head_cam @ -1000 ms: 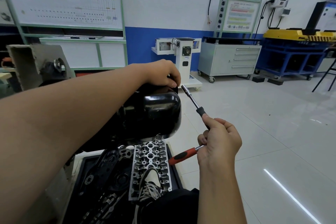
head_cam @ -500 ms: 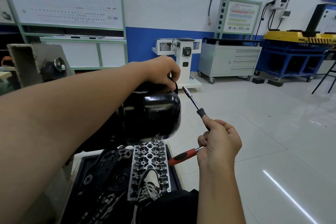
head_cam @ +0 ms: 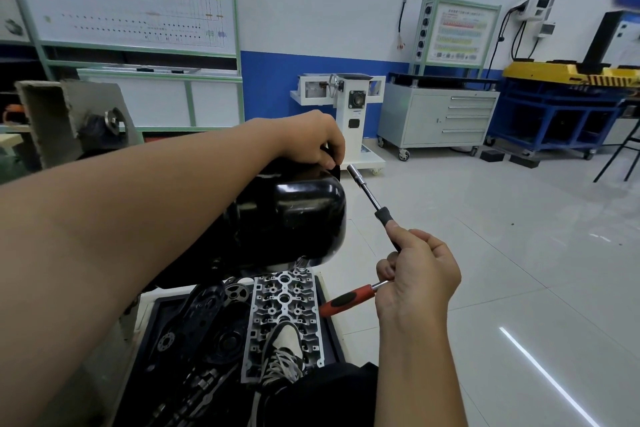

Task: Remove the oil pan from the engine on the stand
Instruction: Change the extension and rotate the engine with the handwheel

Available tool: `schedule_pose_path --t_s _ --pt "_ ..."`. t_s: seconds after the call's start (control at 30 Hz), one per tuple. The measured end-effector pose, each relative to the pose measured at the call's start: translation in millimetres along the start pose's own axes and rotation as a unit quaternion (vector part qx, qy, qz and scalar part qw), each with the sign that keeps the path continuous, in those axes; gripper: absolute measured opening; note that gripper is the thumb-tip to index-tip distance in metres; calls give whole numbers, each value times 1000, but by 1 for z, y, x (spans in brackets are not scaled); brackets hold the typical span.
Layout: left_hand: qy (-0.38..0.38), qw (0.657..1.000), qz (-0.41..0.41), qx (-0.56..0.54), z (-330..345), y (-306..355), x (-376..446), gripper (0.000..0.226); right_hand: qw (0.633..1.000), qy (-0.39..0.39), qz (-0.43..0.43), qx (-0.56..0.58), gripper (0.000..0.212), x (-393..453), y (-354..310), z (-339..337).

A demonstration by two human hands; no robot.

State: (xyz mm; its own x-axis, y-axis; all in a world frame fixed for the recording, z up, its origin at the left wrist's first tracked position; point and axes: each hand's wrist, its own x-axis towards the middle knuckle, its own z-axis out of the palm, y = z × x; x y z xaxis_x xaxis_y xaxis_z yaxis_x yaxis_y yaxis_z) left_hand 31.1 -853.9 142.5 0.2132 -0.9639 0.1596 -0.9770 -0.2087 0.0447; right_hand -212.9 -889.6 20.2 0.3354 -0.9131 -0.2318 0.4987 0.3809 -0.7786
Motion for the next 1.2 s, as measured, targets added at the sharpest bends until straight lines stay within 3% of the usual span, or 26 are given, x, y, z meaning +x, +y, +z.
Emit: schedule_pose_path --t_s 0.13,0.3,0.63,0.97,1.2 --pt "-13 1000 1 -20 0 -2 -1 12 1000 -2 -1 2 28 0 0 0" --pt "-72 997 -12 -3 0 2 1 25 1000 -4 -2 3 28 0 0 0" --pt "19 1000 -14 -10 0 2 6 13 1000 -5 0 4 28 -1 0 2" --pt "-65 998 -15 -5 -5 8 1 25 1000 -7 2 0 27 -3 -1 1" --pt "7 1000 -15 11 -2 8 0 13 1000 -6 5 5 28 -3 0 3"
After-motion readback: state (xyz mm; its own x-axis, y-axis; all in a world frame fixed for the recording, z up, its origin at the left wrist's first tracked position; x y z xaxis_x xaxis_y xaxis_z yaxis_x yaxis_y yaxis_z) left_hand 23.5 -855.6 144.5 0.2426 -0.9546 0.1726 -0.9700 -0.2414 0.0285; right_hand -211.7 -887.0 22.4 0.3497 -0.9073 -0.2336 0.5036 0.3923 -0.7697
